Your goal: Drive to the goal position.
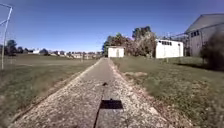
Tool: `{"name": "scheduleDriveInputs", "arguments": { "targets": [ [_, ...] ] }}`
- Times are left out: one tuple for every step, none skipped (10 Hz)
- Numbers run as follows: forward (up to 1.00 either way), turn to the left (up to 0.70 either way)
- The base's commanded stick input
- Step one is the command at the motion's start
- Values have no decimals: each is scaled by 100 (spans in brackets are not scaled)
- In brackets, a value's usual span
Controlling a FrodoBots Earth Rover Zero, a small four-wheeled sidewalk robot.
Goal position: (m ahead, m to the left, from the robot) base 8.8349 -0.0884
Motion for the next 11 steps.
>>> {"name": "scheduleDriveInputs", "arguments": {
  "targets": [
    [70,0],
    [70,0],
    [70,0],
    [70,-1],
    [70,-2],
    [70,-2],
    [70,-2],
    [70,-2],
    [70,-2],
    [70,-2],
    [70,-2]
  ]
}}
